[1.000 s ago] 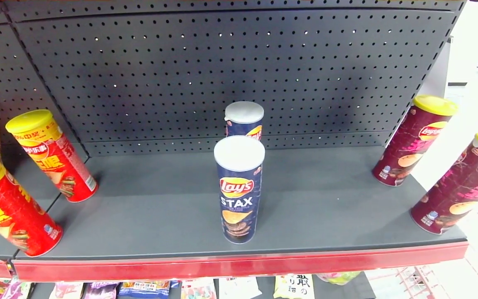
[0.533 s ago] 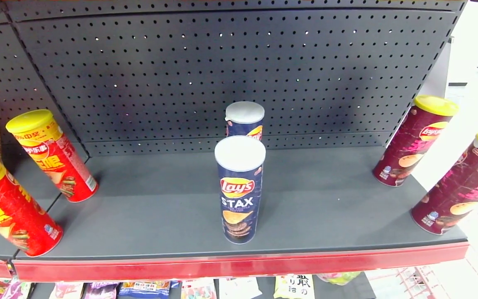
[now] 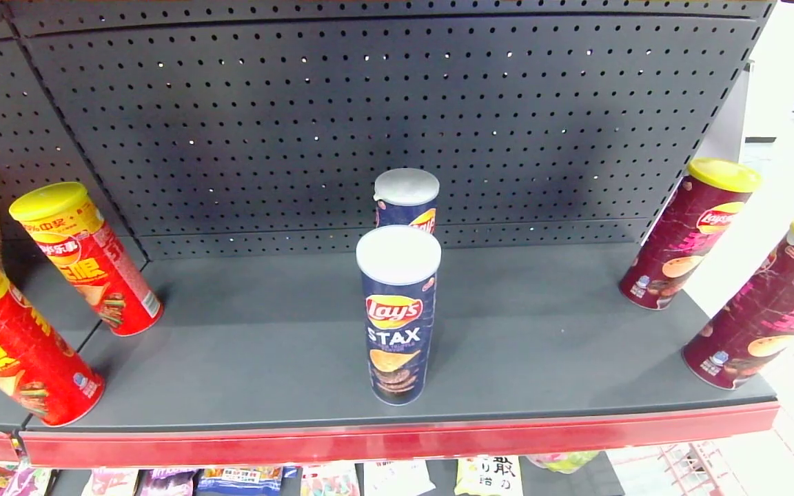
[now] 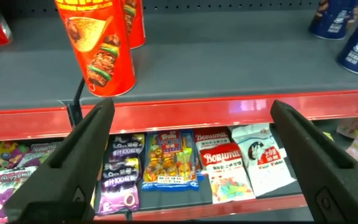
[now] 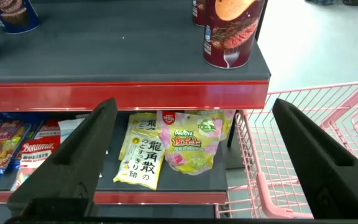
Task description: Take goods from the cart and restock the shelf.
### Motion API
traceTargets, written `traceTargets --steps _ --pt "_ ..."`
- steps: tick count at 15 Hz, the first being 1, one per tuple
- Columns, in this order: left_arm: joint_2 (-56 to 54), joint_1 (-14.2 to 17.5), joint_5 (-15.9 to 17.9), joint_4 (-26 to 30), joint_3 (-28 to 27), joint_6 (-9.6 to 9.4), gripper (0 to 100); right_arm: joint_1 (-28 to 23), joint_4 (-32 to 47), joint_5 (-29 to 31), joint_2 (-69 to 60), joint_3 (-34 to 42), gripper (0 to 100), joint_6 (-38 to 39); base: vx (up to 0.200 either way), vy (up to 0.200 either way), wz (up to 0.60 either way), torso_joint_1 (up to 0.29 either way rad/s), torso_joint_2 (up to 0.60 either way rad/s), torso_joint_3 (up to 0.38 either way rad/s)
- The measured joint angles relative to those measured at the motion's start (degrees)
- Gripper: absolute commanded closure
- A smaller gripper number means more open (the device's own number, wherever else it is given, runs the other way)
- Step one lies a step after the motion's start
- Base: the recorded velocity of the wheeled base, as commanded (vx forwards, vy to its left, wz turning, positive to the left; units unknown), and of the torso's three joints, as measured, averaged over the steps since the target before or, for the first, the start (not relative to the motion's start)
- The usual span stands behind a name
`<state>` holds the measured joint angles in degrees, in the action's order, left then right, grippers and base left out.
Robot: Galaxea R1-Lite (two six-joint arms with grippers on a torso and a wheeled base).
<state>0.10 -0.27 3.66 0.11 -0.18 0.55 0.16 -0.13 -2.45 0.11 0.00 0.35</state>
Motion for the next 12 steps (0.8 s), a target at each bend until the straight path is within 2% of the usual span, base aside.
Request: traceTargets --steps 2,5,6,10,12 --pt "0.8 -0.3 0.3 0.1 -3.3 1.58 0 0.0 0.0 0.0 0.0 0.0 0 0.0 0.0 0.0 0.0 0.0 0.0 0.0" --pt "9.9 -2.8 1.5 0.4 -15.0 5.74 0 0.0 0.0 0.0 0.0 0.0 0 0.1 0.0 0.0 0.0 0.0 0.0 0.0" --pt "14.8 -4.2 3.0 0.4 -18.8 6.34 0 0.0 0.0 0.0 0.0 0.0 0 0.1 0.0 0.0 0.0 0.0 0.0 0.0" --pt "35.1 -9.3 10.4 -1.2 -27.5 6.86 0 0.0 0.0 0.0 0.0 0.0 0 0.1 0.0 0.0 0.0 0.0 0.0 0.0" --pt "44.3 -10.8 13.6 -2.3 -30.0 5.8 0 0.0 0.0 0.0 0.0 0.0 0 0.1 0.0 0.0 0.0 0.0 0.0 0.0"
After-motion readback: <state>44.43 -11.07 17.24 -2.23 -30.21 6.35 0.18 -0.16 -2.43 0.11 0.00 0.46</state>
